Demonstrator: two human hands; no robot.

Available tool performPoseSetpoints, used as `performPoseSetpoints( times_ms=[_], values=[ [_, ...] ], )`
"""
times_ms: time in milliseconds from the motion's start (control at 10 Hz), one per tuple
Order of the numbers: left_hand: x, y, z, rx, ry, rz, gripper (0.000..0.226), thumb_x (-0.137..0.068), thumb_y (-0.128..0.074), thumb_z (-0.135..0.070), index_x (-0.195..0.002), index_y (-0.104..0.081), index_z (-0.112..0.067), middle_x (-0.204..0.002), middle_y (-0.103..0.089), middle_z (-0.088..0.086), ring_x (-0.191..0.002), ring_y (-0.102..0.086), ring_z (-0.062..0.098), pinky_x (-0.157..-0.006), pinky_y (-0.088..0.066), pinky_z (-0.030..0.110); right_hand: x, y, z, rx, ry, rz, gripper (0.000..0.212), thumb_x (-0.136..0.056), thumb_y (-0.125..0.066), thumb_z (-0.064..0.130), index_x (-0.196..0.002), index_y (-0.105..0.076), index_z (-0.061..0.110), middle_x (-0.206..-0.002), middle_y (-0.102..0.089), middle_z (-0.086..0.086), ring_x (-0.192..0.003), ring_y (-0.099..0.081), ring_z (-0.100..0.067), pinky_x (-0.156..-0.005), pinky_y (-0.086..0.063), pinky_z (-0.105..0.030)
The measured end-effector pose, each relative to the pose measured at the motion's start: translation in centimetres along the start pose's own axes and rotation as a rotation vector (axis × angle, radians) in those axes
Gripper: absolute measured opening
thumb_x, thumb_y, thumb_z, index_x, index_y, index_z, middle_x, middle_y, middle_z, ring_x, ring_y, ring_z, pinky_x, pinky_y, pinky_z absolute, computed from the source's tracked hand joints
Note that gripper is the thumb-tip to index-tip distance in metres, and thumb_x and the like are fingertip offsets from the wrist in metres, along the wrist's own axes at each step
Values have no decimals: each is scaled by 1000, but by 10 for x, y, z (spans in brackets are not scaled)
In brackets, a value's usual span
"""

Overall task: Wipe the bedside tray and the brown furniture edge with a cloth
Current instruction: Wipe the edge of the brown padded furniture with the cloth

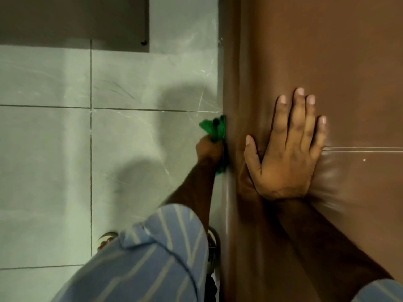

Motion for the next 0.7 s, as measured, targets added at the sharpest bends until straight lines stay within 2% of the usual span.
performPoseSetpoints(
  times_ms=[100,200,300,400,500,600,700],
  values=[
    [-25,7,-57,118,-145,-71,33,-91,-66,-24,-121,-72,-11,-118,-76,14,-111,-70,33,-101,-57,49,1,-1,0,9,-2,-13,79,-105,-37,55,-166,-23,6,-174,-22,-20,-163,-18,-36,-132,-17,-59],
    [7,7,-37,372,-190,-27,35,-89,-66,-28,-118,-73,-12,-114,-78,13,-107,-73,32,-98,-59,54,-1,1,0,1,2,21,79,-106,-36,55,-166,-19,7,-175,-18,-19,-163,-14,-36,-133,-14,-59],
    [70,-9,53,496,-26,76,31,-89,-70,-27,-114,-74,-9,-111,-78,17,-106,-74,39,-95,-58,60,-2,2,1,8,2,29,79,-106,-34,55,-167,-17,8,-175,-17,-19,-164,-13,-36,-133,-14,-59],
    [109,-5,113,225,73,72,22,-92,-67,-26,-108,-75,-15,-108,-79,12,-101,-75,34,-95,-60,44,-1,1,2,16,-1,20,79,-106,-33,55,-167,-17,8,-175,-17,-19,-163,-14,-36,-132,-15,-60],
    [74,-10,95,-123,47,29,20,-94,-63,-23,-104,-75,-11,-107,-78,15,-101,-73,35,-82,-53,31,-1,0,1,22,2,14,79,-106,-32,56,-167,-17,8,-175,-17,-19,-163,-14,-36,-132,-15,-60],
    [37,-5,36,-66,-3,-49,26,-92,-64,-25,-113,-76,-14,-113,-78,14,-106,-72,35,-95,-58,39,-1,-1,2,27,2,12,79,-106,-32,56,-167,-16,8,-175,-16,-19,-164,-13,-36,-132,-15,-59],
    [53,3,13,118,-129,-104,27,-91,-66,-26,-114,-75,-17,-112,-79,12,-105,-72,31,-95,-59,44,-2,1,2,33,-1,13,79,-106,-31,57,-167,-16,9,-175,-16,-18,-164,-13,-35,-132,-14,-59]
  ],
)
Point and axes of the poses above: each hand's wrist, its own x-axis away from the middle knuckle, its own y-axis out of the back of the hand, z = x × y, the point moved 6 cm from there along -x, towards the middle knuckle
